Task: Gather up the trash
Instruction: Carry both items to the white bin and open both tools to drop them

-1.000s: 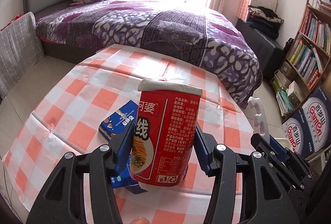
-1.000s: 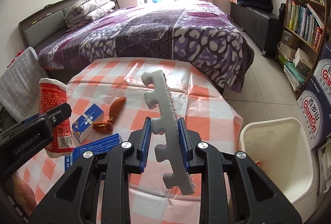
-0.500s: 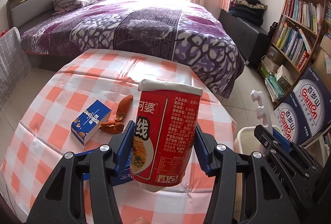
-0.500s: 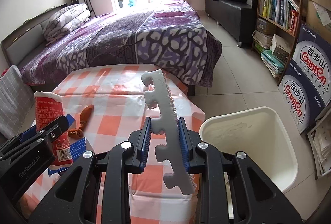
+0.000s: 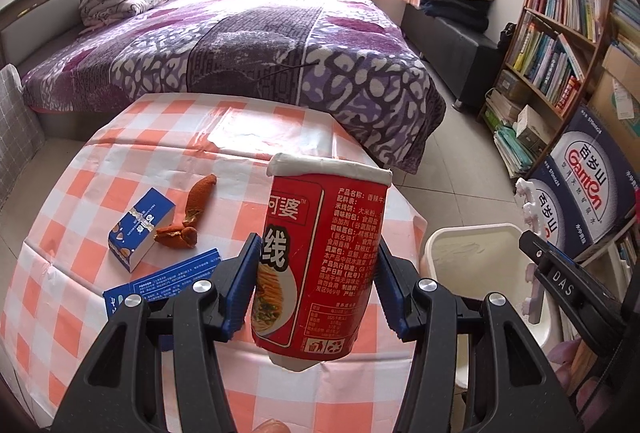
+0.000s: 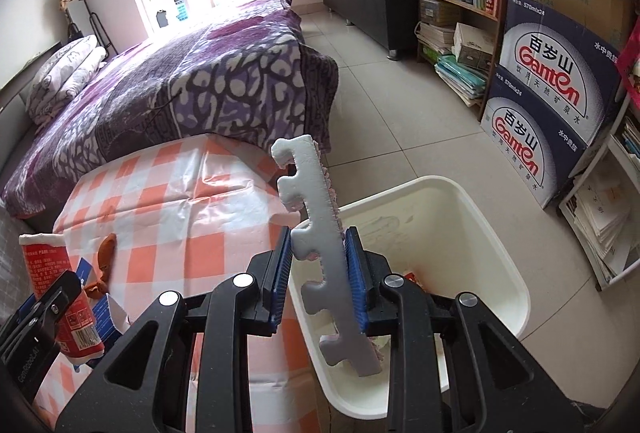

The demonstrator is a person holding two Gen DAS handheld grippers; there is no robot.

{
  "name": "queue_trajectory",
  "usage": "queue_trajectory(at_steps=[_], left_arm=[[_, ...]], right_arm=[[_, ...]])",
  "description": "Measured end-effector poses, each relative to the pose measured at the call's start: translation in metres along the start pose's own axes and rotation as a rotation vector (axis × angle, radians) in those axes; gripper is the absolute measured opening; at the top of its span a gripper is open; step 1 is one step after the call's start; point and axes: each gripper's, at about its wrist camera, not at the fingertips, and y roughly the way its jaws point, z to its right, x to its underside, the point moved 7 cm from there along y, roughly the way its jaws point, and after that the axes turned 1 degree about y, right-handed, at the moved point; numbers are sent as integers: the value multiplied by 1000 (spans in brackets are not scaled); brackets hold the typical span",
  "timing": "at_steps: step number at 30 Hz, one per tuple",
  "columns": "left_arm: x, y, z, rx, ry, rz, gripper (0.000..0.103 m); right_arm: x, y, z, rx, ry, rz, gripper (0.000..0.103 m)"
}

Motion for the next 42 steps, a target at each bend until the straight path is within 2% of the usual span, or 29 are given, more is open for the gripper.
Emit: queue_trajectory(at_steps=[8,10,15,22,28,30,33,37,40,42], left_arm=[[14,7,43,83,54,-50,54],[18,8,56,103,74,-61,54],[29,13,85,143,123,-90,54],[36,22,117,202,157,-134,54],[42,34,138,259,131,-184,55],[43,36,145,300,124,-197,56],[44,37,150,353,112,-224,77],[42,39,135,311,111,-222,77],[38,40,113,272,108,-221,77],[36,42,96,235,118,-223,79]], right_arm=[[-5,5,53,80,121,-38,30],[-7,4,62,91,137,-38,49],[-11,-3,84,120,184,-13,62],[-16,-11,108,138,262,15,67],[-18,-15,126,138,342,25,70],[-19,-15,132,136,368,24,70],[-19,-13,136,134,392,18,71],[-17,-10,131,127,381,12,76],[-15,-7,119,107,363,1,84],[-11,-3,108,99,335,-14,85]])
